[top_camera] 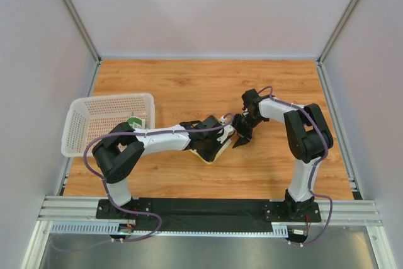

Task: Roll the towels
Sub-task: Roll the towel

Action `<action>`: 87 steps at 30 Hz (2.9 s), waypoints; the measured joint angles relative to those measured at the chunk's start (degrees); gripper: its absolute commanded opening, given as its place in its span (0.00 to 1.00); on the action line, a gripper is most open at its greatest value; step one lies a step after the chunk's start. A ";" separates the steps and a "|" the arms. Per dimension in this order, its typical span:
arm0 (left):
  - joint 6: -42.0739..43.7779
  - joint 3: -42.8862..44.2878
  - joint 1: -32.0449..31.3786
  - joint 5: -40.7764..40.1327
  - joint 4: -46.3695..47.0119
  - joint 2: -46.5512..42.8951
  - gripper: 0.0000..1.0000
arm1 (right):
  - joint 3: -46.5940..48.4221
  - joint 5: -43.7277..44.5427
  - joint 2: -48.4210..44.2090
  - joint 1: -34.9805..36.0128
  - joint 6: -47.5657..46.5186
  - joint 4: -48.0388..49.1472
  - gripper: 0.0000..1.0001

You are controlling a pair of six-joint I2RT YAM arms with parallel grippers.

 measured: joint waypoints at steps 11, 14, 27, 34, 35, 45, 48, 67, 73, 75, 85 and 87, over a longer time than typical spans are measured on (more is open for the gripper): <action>-5.27 -6.80 8.85 19.23 5.99 -2.56 0.17 | 6.82 2.75 -0.20 -8.66 -2.36 -3.74 0.52; -8.02 -9.09 12.35 24.79 9.05 -2.56 0.15 | 6.47 2.54 -0.94 -10.34 -2.54 -3.50 0.52; -18.14 -16.09 21.62 36.24 18.34 -2.01 0.05 | -9.09 -9.55 -9.40 -8.26 -1.99 14.40 0.58; -20.76 -16.39 23.04 39.26 20.15 0.04 0.01 | -16.83 -13.16 -9.81 -0.76 0.96 27.93 0.59; -21.11 -16.39 23.26 39.71 20.33 0.31 0.01 | -17.16 -13.51 -9.44 -0.09 1.38 29.57 0.58; -24.50 -18.18 25.49 44.19 24.59 2.29 0.01 | -16.85 -15.91 -3.13 3.28 3.19 40.83 0.55; -25.66 -19.12 26.10 45.33 26.64 2.62 0.04 | -16.65 -16.68 -2.10 3.56 3.63 42.71 0.53; -22.64 -16.46 27.08 43.15 19.67 0.76 0.48 | -13.35 -11.63 -0.96 5.64 3.58 38.99 0.15; -16.06 -10.21 26.97 37.24 8.96 -2.60 1.00 | -8.66 -6.75 -1.73 5.68 1.75 29.11 0.13; -14.01 -8.17 26.62 34.12 6.10 -4.68 1.00 | -7.08 -5.09 -1.73 5.77 1.11 25.79 0.12; -6.10 -3.06 16.65 12.87 -4.61 -13.31 0.99 | -0.46 0.68 -1.73 5.99 -0.39 11.87 0.11; -5.03 -2.10 12.57 7.43 -5.27 -14.36 0.98 | 1.07 1.66 -1.70 6.03 -0.57 9.20 0.11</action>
